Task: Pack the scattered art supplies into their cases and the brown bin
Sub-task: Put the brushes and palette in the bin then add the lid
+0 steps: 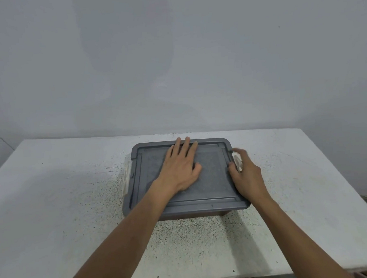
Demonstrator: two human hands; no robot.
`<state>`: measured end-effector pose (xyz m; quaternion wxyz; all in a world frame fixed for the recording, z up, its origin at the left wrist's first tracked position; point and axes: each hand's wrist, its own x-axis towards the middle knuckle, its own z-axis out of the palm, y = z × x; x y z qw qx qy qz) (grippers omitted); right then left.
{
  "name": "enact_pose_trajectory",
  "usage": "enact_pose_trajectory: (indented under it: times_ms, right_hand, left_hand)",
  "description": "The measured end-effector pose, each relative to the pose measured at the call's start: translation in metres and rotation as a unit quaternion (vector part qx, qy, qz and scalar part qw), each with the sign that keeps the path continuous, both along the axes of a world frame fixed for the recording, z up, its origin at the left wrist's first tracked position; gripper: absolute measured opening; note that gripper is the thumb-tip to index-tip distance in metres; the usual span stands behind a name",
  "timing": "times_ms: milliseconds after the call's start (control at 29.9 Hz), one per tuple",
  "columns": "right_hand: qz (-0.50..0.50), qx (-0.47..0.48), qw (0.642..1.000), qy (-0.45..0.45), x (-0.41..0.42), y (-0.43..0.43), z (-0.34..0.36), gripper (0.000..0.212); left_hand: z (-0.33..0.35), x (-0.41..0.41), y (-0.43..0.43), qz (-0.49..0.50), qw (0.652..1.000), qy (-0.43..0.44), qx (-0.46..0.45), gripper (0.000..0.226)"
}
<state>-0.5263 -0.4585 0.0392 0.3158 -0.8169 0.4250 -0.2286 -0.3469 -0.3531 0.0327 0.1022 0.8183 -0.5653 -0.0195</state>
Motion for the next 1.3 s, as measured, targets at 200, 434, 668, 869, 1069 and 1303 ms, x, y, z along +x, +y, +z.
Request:
enact_pose_trajectory:
  times_ms: [200, 434, 668, 869, 1069, 1303]
  right_hand:
    - [-0.057, 0.109, 0.992, -0.012, -0.001, 0.002, 0.005, 0.054]
    - [-0.083, 0.061, 0.994, -0.023, -0.005, 0.003, 0.002, 0.064]
    - [-0.033, 0.045, 0.998, -0.005, -0.005, 0.003, 0.002, 0.048]
    - [-0.038, 0.033, 0.997, -0.051, -0.005, 0.003, -0.004, 0.029]
    - [-0.022, 0.006, 1.000, -0.014, -0.005, 0.002, -0.002, 0.040]
    - [0.013, -0.119, 0.986, 0.117, 0.001, 0.004, -0.006, 0.046]
  left_hand:
    - [-0.005, 0.001, 0.000, 0.011, 1.000, -0.009, -0.005, 0.074]
    - [-0.009, 0.001, -0.003, 0.012, 1.000, -0.017, -0.009, 0.077]
    - [-0.010, 0.001, -0.003, 0.014, 1.000, -0.017, -0.015, 0.078]
    - [-0.011, 0.000, -0.002, 0.015, 1.000, -0.014, -0.019, 0.077]
    - [-0.010, -0.001, -0.003, 0.013, 1.000, -0.017, -0.017, 0.077]
    - [-0.010, 0.001, -0.002, 0.011, 1.000, -0.012, -0.020, 0.075]
